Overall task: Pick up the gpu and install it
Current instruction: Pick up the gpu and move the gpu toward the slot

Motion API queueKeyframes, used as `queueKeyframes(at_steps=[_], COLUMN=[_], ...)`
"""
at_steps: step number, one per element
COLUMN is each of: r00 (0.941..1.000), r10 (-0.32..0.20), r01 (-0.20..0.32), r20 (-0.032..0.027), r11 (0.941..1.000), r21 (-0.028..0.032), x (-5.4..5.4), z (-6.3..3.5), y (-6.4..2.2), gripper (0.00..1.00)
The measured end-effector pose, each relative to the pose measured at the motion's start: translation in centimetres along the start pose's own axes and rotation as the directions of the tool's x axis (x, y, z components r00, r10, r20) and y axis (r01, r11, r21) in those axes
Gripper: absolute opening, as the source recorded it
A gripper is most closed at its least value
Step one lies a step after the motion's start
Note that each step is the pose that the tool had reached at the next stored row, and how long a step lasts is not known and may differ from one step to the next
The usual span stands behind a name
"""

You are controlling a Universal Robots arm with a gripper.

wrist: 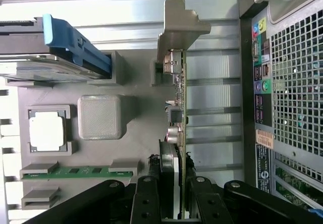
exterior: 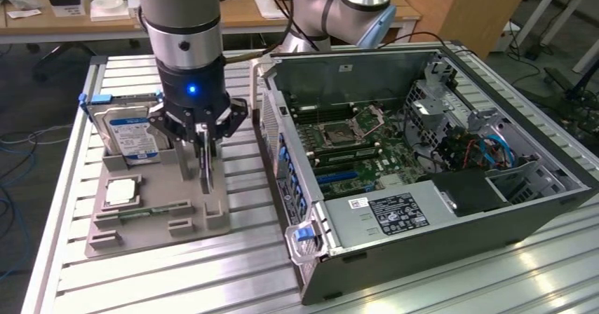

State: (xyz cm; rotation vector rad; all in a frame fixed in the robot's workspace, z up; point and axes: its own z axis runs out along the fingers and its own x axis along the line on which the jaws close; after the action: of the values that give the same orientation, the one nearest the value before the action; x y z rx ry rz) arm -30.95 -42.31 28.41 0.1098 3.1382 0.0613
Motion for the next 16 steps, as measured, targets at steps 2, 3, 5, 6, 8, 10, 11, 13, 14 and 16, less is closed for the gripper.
queueKeyframes(at_steps=[2, 3, 5, 6, 8, 10, 11, 13, 14, 16], r00=[1.0, 1.0, 1.0, 1.0, 1.0, 1.0, 1.0, 1.0, 1.0, 1.0], r10=[0.0, 0.0, 0.0, 0.0, 0.0, 0.0, 0.0, 0.0, 0.0, 0.0], r01=[0.0, 0.0, 0.0, 0.0, 0.0, 0.0, 0.0, 0.0, 0.0, 0.0], r20=[0.0, 0.0, 0.0, 0.0001, 0.0, 0.0, 0.0, 0.0, 0.0, 0.0001], r11=[1.0, 1.0, 1.0, 1.0, 1.0, 1.0, 1.0, 1.0, 1.0, 1.0], r21=[-0.0001, -0.0002, -0.0003, -0.0003, -0.0003, -0.0002, -0.0002, -0.0003, -0.0002, -0.0003], x=[0.0, 0.0, 0.0, 0.0, 0.0, 0.0, 0.0, 0.0, 0.0, 0.0], z=[-0.22, -0.32, -0.5, -0.58, -0.75, -0.95, -1.11, -1.39, -1.54, -1.86], y=[0.01, 0.01, 0.02, 0.02, 0.03, 0.04, 0.04, 0.05, 0.06, 0.07], gripper=[0.28, 0.28, 0.28, 0.28, 0.28, 0.28, 0.28, 0.28, 0.28, 0.28])
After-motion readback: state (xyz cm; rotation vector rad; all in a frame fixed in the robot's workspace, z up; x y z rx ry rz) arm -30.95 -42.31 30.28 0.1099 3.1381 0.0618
